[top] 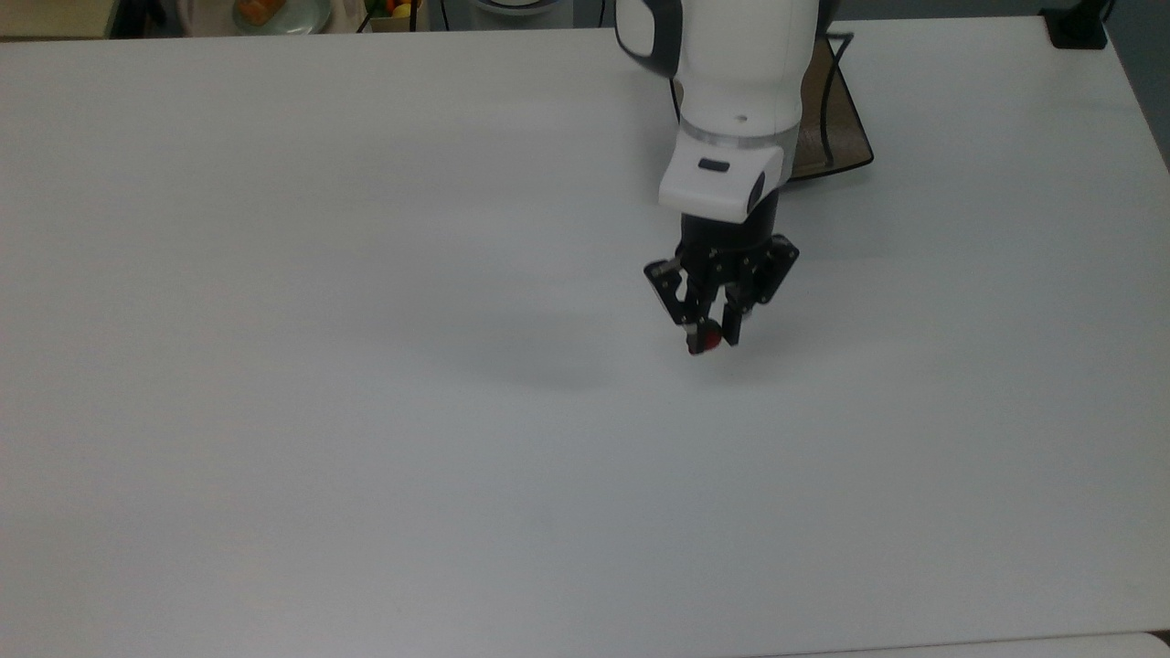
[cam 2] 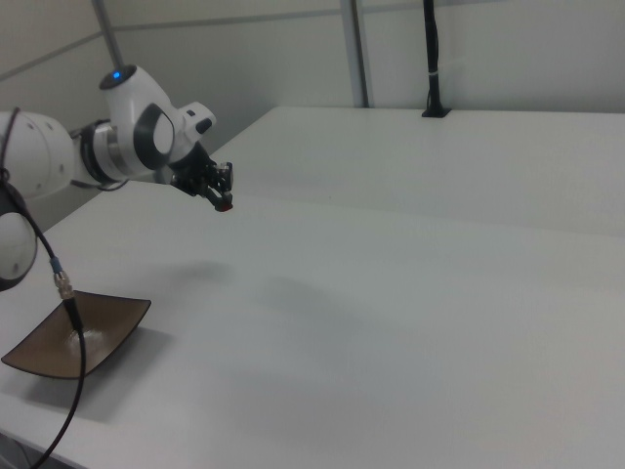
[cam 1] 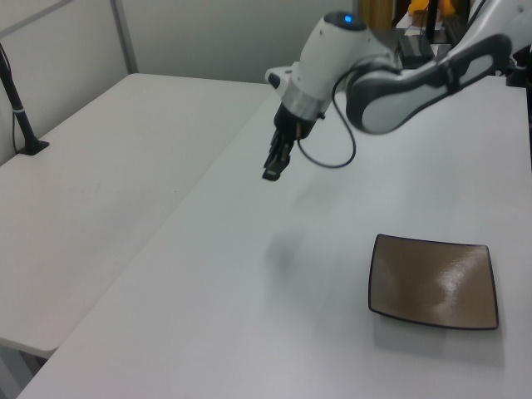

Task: Strawberries on a ceramic plate
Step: 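Lift the held strawberry up off the table, then carry the strawberry over the brown square plate and lower it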

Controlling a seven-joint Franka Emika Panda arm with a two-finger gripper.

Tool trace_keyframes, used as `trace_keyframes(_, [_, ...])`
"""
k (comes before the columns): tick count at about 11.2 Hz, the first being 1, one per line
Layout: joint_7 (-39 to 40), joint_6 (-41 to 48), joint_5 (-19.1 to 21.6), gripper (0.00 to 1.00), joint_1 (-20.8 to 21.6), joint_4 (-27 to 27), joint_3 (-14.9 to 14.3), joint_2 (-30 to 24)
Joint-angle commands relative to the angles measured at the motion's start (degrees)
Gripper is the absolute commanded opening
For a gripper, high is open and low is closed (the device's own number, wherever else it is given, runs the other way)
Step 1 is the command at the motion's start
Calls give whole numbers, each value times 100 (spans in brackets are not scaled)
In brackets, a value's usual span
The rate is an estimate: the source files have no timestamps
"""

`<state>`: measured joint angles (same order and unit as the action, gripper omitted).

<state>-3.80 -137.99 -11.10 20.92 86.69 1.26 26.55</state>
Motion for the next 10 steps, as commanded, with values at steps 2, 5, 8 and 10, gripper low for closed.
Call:
trace_keyframes(2, [55,1700,563,11,26,603,-12,-1176])
trace_keyframes(5, [47,3187,932,12,79,595,-12,-1660])
trace_keyframes(8, [-6,4286,1232,13,114,612,250,-1837])
trace_keyframes(10, [-15,4902,1398,13,141,656,418,-1837])
